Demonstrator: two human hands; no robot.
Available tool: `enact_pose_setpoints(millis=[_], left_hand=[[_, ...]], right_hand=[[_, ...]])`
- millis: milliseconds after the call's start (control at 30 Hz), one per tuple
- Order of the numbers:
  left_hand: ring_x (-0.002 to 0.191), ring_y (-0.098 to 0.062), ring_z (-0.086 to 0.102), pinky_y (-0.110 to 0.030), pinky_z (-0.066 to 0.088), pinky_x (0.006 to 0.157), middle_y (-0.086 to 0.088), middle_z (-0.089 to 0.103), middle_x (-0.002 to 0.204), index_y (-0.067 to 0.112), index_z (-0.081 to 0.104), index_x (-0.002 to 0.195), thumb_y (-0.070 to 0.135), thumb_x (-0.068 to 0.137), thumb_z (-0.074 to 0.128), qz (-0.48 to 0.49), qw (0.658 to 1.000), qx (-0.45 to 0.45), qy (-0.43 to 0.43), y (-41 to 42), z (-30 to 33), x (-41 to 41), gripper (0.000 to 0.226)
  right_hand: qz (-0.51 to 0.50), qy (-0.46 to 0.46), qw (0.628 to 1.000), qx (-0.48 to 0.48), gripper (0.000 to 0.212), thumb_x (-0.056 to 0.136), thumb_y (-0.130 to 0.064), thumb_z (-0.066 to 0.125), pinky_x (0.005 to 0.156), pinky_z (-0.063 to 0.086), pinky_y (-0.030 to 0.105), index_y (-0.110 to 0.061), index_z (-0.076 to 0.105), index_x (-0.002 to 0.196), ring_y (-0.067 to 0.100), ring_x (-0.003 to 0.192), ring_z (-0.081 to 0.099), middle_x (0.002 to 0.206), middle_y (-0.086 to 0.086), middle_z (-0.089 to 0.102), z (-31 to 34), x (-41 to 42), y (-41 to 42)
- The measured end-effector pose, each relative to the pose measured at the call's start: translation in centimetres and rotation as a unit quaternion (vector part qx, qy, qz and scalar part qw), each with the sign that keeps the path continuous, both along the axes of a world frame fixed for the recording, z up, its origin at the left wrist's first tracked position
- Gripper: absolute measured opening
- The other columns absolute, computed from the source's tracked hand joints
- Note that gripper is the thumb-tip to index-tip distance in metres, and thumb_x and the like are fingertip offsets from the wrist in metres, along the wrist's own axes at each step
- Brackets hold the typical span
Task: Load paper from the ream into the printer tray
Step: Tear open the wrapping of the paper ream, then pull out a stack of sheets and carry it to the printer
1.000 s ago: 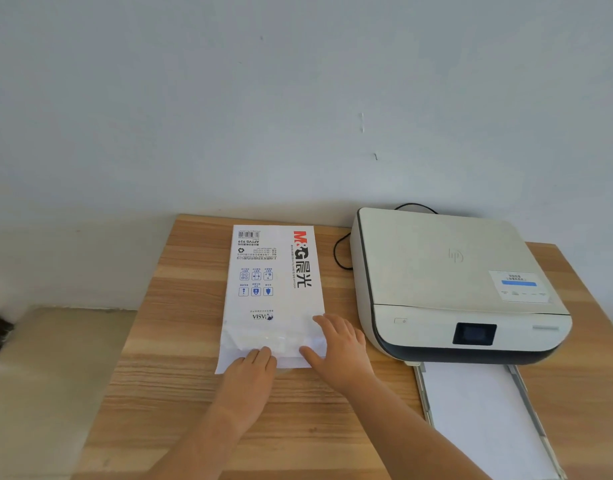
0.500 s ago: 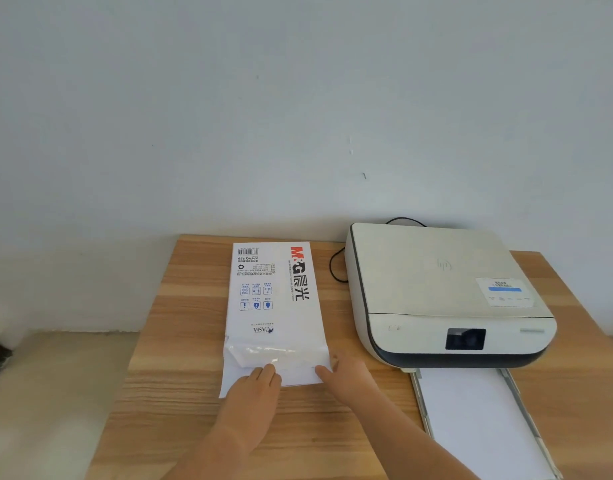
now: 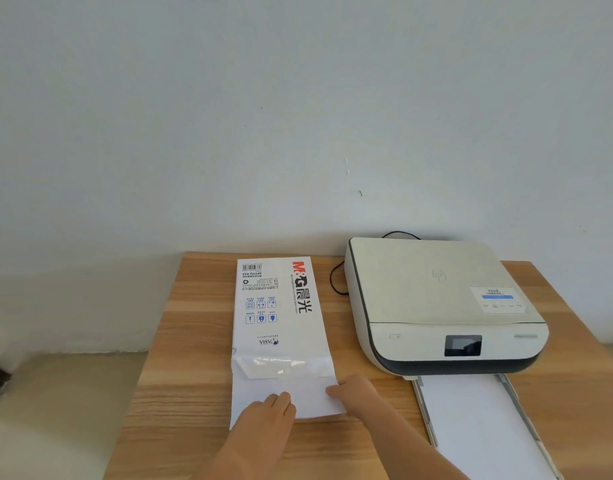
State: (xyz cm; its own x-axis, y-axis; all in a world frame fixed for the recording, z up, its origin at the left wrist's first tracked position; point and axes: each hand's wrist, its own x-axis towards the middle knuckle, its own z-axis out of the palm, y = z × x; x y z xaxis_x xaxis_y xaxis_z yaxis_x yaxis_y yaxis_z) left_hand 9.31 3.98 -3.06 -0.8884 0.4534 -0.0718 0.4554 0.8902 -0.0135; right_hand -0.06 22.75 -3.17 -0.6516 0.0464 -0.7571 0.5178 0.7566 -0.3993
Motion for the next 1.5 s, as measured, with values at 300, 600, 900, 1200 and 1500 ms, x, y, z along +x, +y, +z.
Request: enact_pose_setpoints(millis=[300, 600, 900, 1200, 1500], left_hand=[[0.047, -0.008, 0.046, -0.022, 0.030, 0.044, 0.010, 0.051, 0.058, 0.027, 0.059, 0.053, 0.036, 0.064, 0.048, -0.061, 0.998, 0.030, 0.012, -0.4, 0.1, 1.1, 0.018], [0.108, -0.011, 0.049, -0.031, 0.037, 0.095, 0.012, 0.051, 0.117, 0.027, 0.054, 0.119, 0.064, 0.082, 0.017, 0.133, 0.978, 0.146, -0.068, -1.5, 2.6, -0.4, 0.064], [0.116, -0.012, 0.047, -0.032, 0.037, 0.098, 0.012, 0.051, 0.127, 0.027, 0.051, 0.124, 0.060, 0.091, 0.032, 0.231, 0.953, 0.150, -0.122, -1.2, 3.6, -0.7, 0.050], [0.115, -0.012, 0.048, -0.034, 0.036, 0.099, 0.012, 0.052, 0.124, 0.028, 0.054, 0.116, 0.060, 0.090, 0.035, 0.287, 0.935, 0.156, -0.140, -0.4, 6.2, -0.2, 0.046], [0.112, -0.012, 0.049, -0.032, 0.037, 0.096, 0.011, 0.054, 0.122, 0.028, 0.055, 0.115, 0.061, 0.090, 0.036, 0.330, 0.920, 0.156, -0.144, 1.1, 8.4, 1.8, 0.046]], right_hand=[[-0.099, -0.059, 0.991, -0.063, 0.020, 0.088, -0.016, 0.057, 0.069, 0.050, 0.030, -0.009, 0.059, 0.107, 0.023, 0.091, 0.062, 0.106, 0.010, 0.064, 0.9, 1.5, -0.2], [-0.151, -0.080, 0.975, -0.143, 0.016, 0.090, -0.013, 0.061, 0.075, 0.054, 0.033, -0.008, 0.060, 0.105, 0.027, 0.099, 0.066, 0.106, 0.011, 0.069, 2.1, 3.2, 0.2], [-0.199, -0.111, 0.950, -0.216, 0.017, 0.090, -0.007, 0.061, 0.057, 0.046, 0.027, 0.000, 0.060, 0.106, 0.026, 0.084, 0.060, 0.107, 0.017, 0.067, 4.0, 4.7, 1.6], [-0.195, -0.121, 0.929, -0.291, 0.012, 0.094, 0.000, 0.053, 0.046, 0.037, 0.025, 0.006, 0.056, 0.103, 0.020, 0.056, 0.047, 0.090, 0.017, 0.059, 6.2, 5.5, 2.3], [-0.168, -0.121, 0.927, -0.311, 0.011, 0.095, -0.001, 0.050, 0.047, 0.037, 0.023, 0.001, 0.058, 0.101, 0.020, 0.061, 0.048, 0.086, 0.014, 0.061, 8.3, 7.3, 4.0]])
